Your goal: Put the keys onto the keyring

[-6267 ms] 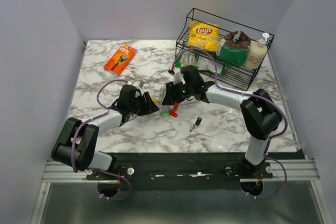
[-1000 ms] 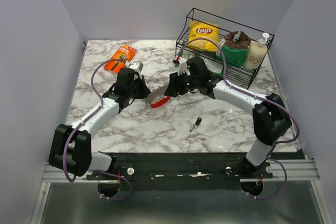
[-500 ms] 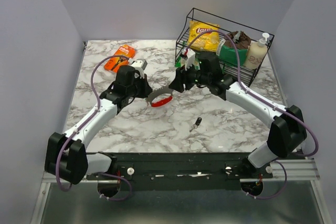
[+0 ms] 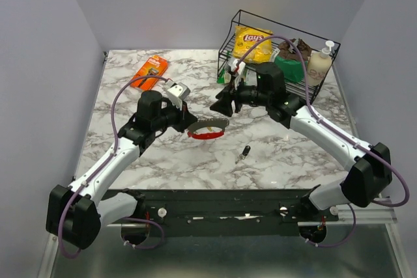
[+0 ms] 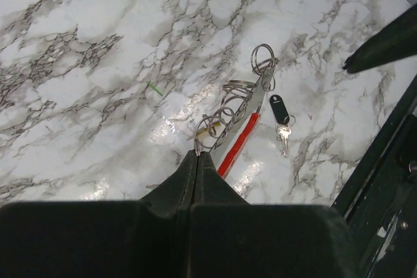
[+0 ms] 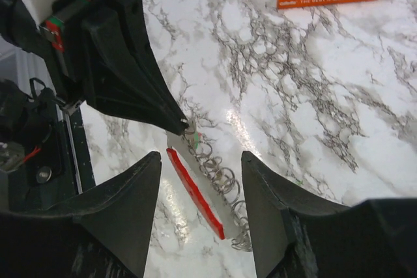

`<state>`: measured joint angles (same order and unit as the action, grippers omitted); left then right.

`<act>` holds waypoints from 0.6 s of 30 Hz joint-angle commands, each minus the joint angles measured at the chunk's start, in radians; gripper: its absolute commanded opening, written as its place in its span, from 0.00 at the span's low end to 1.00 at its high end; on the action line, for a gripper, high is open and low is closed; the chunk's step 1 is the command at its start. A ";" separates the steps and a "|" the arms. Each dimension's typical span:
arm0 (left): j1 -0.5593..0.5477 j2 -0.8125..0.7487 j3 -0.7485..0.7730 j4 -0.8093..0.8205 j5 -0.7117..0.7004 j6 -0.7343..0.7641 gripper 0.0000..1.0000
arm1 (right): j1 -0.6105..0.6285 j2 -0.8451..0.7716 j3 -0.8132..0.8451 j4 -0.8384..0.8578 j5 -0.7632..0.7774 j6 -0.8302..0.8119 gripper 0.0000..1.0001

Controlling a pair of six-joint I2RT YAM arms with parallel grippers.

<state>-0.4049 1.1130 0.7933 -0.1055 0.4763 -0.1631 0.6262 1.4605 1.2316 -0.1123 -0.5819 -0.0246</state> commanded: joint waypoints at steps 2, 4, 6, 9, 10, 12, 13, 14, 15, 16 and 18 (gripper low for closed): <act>-0.012 -0.113 -0.080 0.167 0.114 0.073 0.00 | -0.008 -0.080 -0.040 0.065 -0.094 -0.095 0.62; -0.012 -0.149 -0.098 0.196 0.148 0.074 0.00 | -0.011 -0.081 -0.040 0.062 -0.130 -0.116 0.61; -0.012 -0.166 -0.117 0.240 0.195 0.071 0.00 | -0.014 -0.083 -0.041 0.063 -0.211 -0.127 0.61; -0.012 -0.180 -0.128 0.280 0.272 0.054 0.00 | -0.016 -0.089 -0.047 0.072 -0.321 -0.147 0.61; -0.012 -0.177 -0.128 0.283 0.283 0.045 0.00 | -0.016 -0.091 -0.049 0.077 -0.343 -0.152 0.61; -0.014 -0.171 -0.126 0.299 0.330 0.037 0.00 | -0.016 -0.091 -0.052 0.089 -0.400 -0.152 0.60; -0.014 -0.167 -0.124 0.303 0.350 0.027 0.00 | -0.016 -0.091 -0.053 0.089 -0.417 -0.153 0.59; -0.015 -0.165 -0.121 0.319 0.366 0.020 0.00 | -0.016 -0.091 -0.053 0.094 -0.450 -0.152 0.59; -0.015 -0.163 -0.121 0.325 0.389 0.014 0.00 | -0.016 -0.088 -0.052 0.095 -0.466 -0.150 0.59; -0.015 -0.163 -0.121 0.334 0.400 0.004 0.00 | -0.014 -0.086 -0.050 0.097 -0.482 -0.147 0.59; -0.017 -0.163 -0.121 0.357 0.421 -0.007 0.00 | -0.016 -0.080 -0.043 0.102 -0.527 -0.143 0.58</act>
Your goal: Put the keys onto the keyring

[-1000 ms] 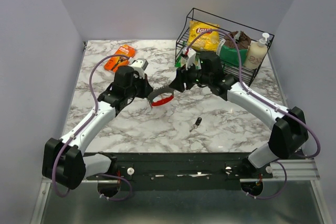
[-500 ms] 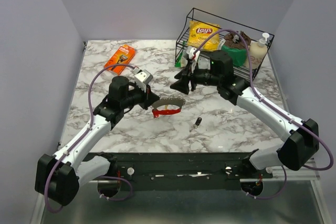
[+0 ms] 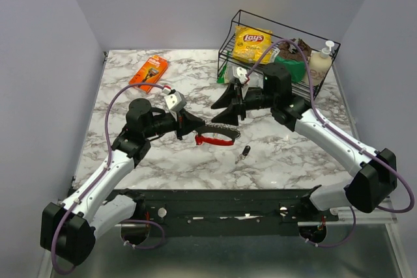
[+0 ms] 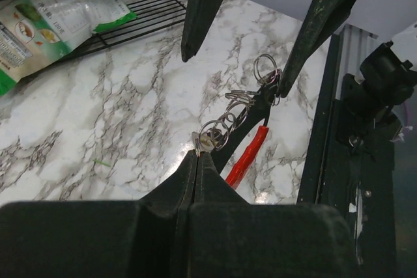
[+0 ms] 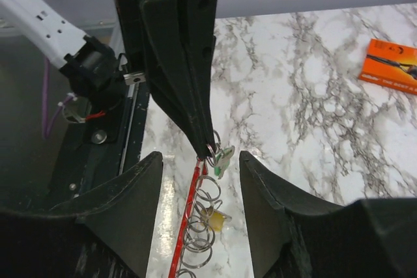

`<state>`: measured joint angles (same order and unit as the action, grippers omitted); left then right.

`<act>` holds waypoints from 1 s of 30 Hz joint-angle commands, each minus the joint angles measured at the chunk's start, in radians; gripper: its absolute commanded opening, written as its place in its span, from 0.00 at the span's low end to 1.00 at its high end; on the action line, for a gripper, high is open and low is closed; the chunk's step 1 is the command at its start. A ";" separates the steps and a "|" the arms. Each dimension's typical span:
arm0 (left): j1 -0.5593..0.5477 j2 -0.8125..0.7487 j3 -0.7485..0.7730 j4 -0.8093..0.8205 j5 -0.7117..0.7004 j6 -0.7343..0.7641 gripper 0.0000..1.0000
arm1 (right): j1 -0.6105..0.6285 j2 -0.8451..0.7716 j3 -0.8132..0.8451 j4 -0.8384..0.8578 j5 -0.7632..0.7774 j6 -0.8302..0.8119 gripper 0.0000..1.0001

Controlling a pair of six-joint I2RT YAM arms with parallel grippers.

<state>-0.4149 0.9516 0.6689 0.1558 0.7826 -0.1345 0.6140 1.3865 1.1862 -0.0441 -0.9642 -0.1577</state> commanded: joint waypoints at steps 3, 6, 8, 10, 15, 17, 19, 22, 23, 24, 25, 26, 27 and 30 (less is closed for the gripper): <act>-0.010 -0.002 0.008 0.106 0.132 -0.050 0.00 | -0.003 0.011 0.007 0.032 -0.172 -0.002 0.56; -0.012 -0.004 0.012 0.108 0.136 -0.060 0.00 | -0.003 0.028 0.010 0.032 -0.188 0.007 0.46; -0.015 -0.002 0.015 0.110 0.144 -0.065 0.00 | -0.005 0.040 0.012 0.032 -0.186 0.015 0.42; -0.016 -0.005 0.017 0.119 0.145 -0.076 0.00 | -0.003 0.046 0.010 0.030 -0.176 0.018 0.41; -0.019 -0.013 0.021 0.126 0.150 -0.080 0.00 | -0.003 0.075 0.013 0.027 -0.176 0.023 0.37; -0.019 -0.014 0.021 0.128 0.152 -0.082 0.00 | -0.003 0.083 0.018 0.026 -0.182 0.026 0.36; -0.018 -0.014 0.021 0.128 0.152 -0.083 0.00 | -0.003 0.095 0.023 0.023 -0.186 0.027 0.33; -0.019 -0.017 0.023 0.128 0.147 -0.082 0.00 | -0.003 0.109 0.026 0.010 -0.185 0.020 0.31; -0.019 -0.019 0.024 0.119 0.145 -0.079 0.00 | -0.003 0.109 0.026 0.006 -0.182 0.018 0.31; -0.019 -0.019 0.026 0.116 0.145 -0.074 0.00 | -0.003 0.111 0.026 0.001 -0.182 0.017 0.31; -0.019 -0.020 0.027 0.113 0.142 -0.073 0.00 | -0.003 0.112 0.026 0.003 -0.185 0.017 0.31; -0.019 -0.022 0.026 0.113 0.142 -0.070 0.00 | -0.003 0.115 0.027 0.001 -0.188 0.017 0.31; -0.019 -0.022 0.027 0.113 0.141 -0.071 0.00 | -0.003 0.120 0.027 0.000 -0.191 0.017 0.30; -0.019 -0.025 0.026 0.117 0.141 -0.071 0.00 | -0.003 0.128 0.030 -0.002 -0.195 0.017 0.25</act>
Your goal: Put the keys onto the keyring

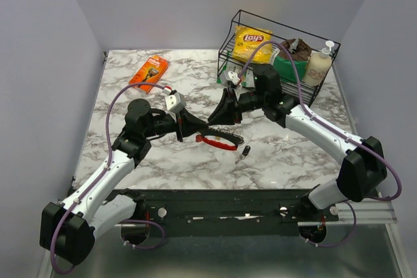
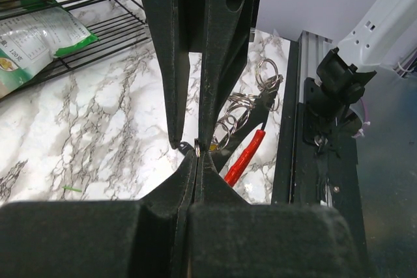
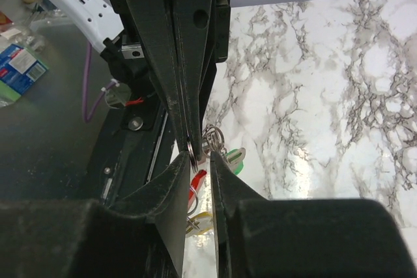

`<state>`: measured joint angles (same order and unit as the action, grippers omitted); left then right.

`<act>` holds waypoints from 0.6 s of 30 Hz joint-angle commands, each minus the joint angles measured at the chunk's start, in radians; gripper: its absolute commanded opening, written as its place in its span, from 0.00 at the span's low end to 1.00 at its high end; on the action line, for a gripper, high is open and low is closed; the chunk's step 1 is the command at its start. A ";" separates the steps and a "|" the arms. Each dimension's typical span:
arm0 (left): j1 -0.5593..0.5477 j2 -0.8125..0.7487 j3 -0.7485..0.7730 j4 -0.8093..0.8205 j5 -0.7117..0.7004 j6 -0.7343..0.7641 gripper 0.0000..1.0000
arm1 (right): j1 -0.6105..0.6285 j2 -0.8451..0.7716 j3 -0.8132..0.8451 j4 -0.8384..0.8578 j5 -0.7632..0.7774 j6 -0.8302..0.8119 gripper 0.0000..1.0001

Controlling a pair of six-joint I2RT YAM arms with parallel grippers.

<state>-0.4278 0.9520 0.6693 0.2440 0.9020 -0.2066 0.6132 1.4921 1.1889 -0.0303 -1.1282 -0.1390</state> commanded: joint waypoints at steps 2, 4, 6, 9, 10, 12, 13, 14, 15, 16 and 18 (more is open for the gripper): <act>-0.006 -0.025 0.024 0.044 0.024 -0.007 0.00 | -0.003 0.025 0.031 -0.017 -0.044 -0.001 0.18; -0.006 -0.025 0.019 0.057 0.025 -0.017 0.00 | -0.003 0.034 0.035 -0.019 -0.067 0.002 0.04; -0.006 -0.027 0.015 0.061 0.020 -0.020 0.00 | -0.003 0.037 0.041 -0.017 -0.071 0.006 0.01; -0.006 -0.035 0.010 0.063 -0.003 -0.024 0.00 | -0.003 0.033 0.038 -0.019 -0.061 0.007 0.01; -0.006 -0.038 0.007 0.063 -0.011 -0.020 0.00 | -0.003 0.027 0.038 -0.019 -0.059 0.007 0.01; -0.006 -0.048 0.006 0.061 -0.038 -0.022 0.00 | -0.003 0.022 0.035 -0.017 -0.059 0.006 0.01; -0.005 -0.053 0.004 0.058 -0.049 -0.020 0.07 | -0.003 0.014 0.035 -0.017 -0.059 0.004 0.01; -0.005 -0.059 0.003 0.052 -0.064 -0.019 0.13 | -0.003 0.011 0.034 -0.017 -0.058 0.004 0.01; -0.005 -0.067 0.003 0.046 -0.077 -0.019 0.18 | -0.003 0.008 0.034 -0.017 -0.051 0.004 0.01; -0.006 -0.071 0.003 0.044 -0.106 -0.017 0.31 | -0.003 0.005 0.032 -0.016 -0.048 0.003 0.01; -0.006 -0.093 0.000 0.025 -0.156 -0.017 0.40 | -0.003 -0.007 0.032 -0.016 -0.041 0.003 0.01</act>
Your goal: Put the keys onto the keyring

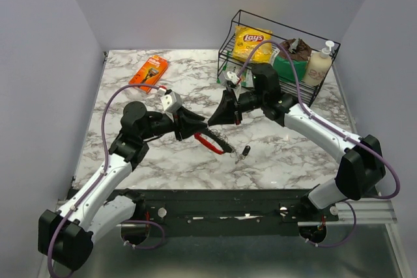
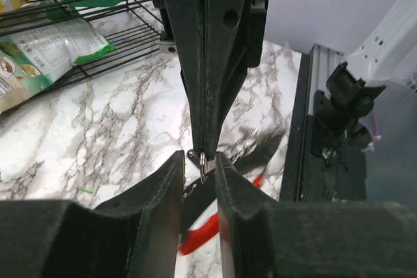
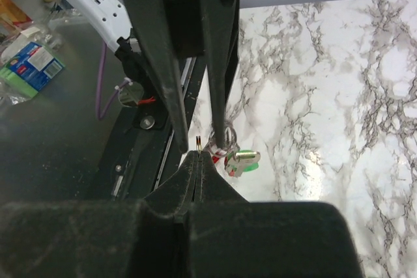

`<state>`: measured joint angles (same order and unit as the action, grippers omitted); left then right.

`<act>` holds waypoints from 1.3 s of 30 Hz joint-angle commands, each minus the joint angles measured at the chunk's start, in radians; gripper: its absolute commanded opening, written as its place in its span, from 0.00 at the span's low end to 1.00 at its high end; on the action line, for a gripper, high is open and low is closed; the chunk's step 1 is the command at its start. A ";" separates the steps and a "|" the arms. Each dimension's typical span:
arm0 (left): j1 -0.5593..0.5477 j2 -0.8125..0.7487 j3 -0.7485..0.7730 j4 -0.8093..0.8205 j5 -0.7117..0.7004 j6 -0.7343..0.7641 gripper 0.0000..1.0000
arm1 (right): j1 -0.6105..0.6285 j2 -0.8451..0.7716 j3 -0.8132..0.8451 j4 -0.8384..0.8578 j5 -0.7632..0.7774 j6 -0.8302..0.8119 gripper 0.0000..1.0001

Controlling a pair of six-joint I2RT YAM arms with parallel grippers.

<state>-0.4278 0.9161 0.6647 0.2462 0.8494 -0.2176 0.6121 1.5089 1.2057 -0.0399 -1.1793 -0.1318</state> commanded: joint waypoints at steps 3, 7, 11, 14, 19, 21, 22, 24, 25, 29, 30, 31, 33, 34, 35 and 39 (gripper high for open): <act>-0.006 -0.085 -0.005 0.010 -0.157 0.003 0.50 | -0.002 -0.038 0.006 -0.003 0.023 -0.011 0.01; -0.006 -0.118 -0.020 0.015 -0.202 0.001 0.56 | -0.002 -0.047 0.000 0.000 0.026 -0.014 0.01; -0.006 -0.115 -0.010 -0.008 -0.184 0.007 0.55 | -0.002 -0.052 0.000 0.000 0.017 -0.017 0.01; -0.006 -0.102 0.007 -0.030 -0.145 0.014 0.50 | -0.002 -0.052 -0.001 0.000 0.014 -0.020 0.01; -0.006 -0.071 0.029 -0.056 -0.095 0.024 0.48 | -0.002 -0.052 0.000 0.000 -0.008 -0.020 0.01; -0.006 -0.056 0.033 -0.061 -0.079 0.026 0.48 | -0.003 -0.052 0.000 0.000 -0.016 -0.022 0.01; -0.006 -0.053 0.035 -0.059 -0.061 0.026 0.48 | -0.002 -0.050 0.000 -0.002 -0.017 -0.022 0.01; -0.006 -0.043 0.033 -0.051 -0.044 0.027 0.48 | -0.002 -0.050 0.002 -0.003 -0.022 -0.023 0.01; -0.005 -0.042 0.032 -0.050 -0.041 0.026 0.48 | -0.002 -0.047 0.002 -0.005 -0.025 -0.025 0.01; -0.006 -0.031 0.033 -0.044 -0.004 0.026 0.48 | -0.002 -0.044 0.008 -0.021 -0.036 -0.040 0.01; -0.006 -0.033 0.035 -0.045 -0.001 0.026 0.48 | -0.002 -0.044 0.011 -0.025 -0.036 -0.043 0.01; -0.006 -0.034 0.033 -0.045 -0.001 0.026 0.48 | -0.002 -0.042 0.012 -0.032 -0.037 -0.045 0.01; -0.006 -0.043 0.027 -0.044 -0.001 0.026 0.48 | -0.002 -0.042 0.015 -0.044 -0.045 -0.058 0.01; -0.006 -0.051 0.026 -0.044 -0.006 0.029 0.48 | -0.002 -0.042 0.017 -0.055 -0.049 -0.064 0.01; -0.006 -0.060 0.024 -0.042 -0.009 0.029 0.48 | -0.002 -0.042 0.018 -0.063 -0.052 -0.078 0.01; -0.006 -0.086 0.027 -0.045 -0.007 0.032 0.49 | -0.002 -0.044 0.029 -0.112 -0.071 -0.126 0.01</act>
<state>-0.4278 0.8700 0.6731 0.1982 0.8051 -0.2012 0.6121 1.4902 1.2053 -0.0956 -1.2011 -0.1928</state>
